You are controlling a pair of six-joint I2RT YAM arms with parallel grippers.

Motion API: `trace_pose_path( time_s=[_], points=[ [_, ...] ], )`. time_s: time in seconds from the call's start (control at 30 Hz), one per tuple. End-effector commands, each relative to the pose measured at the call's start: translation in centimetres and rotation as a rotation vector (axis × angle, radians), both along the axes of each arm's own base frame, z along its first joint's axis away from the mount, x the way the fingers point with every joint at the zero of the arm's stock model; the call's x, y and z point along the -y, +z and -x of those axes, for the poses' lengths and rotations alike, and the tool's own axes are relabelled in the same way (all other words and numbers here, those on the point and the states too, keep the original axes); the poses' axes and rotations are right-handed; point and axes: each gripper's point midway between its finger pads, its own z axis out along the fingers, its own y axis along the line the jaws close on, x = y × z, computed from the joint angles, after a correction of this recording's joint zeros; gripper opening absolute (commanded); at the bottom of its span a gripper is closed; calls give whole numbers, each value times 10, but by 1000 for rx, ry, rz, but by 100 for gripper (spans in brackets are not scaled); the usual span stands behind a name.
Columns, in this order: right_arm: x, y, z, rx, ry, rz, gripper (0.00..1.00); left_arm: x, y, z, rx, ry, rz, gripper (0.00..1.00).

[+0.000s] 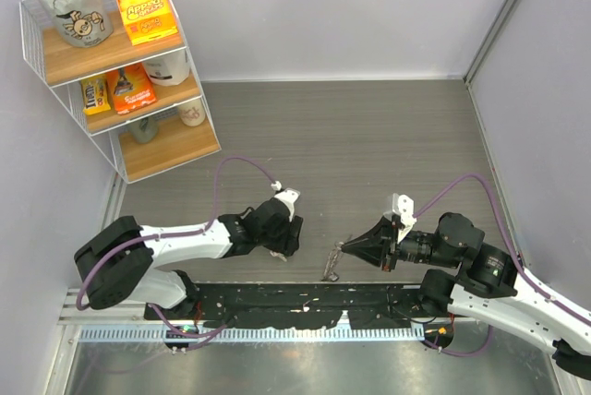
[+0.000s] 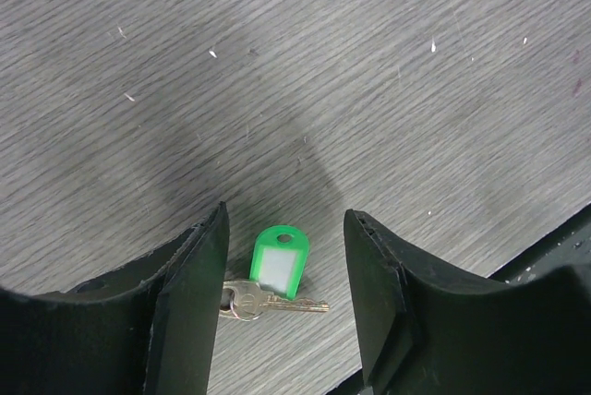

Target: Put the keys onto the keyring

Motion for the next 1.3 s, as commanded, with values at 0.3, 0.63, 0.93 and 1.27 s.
trace_pose_path(
  time_s=[0.3,0.63,0.93,1.27],
  points=[
    [-5,16,2,30,23,-59,5,-23,-19,3,13,22,-176,54],
    [-5,14,2,26,24,-60,5,-35,-23,12,29,26,-235,52],
    [-5,14,3,23,26,-64,5,-35,-28,14,24,21,-238,26],
    [-4,17,2,23,16,-70,5,26,82,-5,219,-101,36,0]
  ],
)
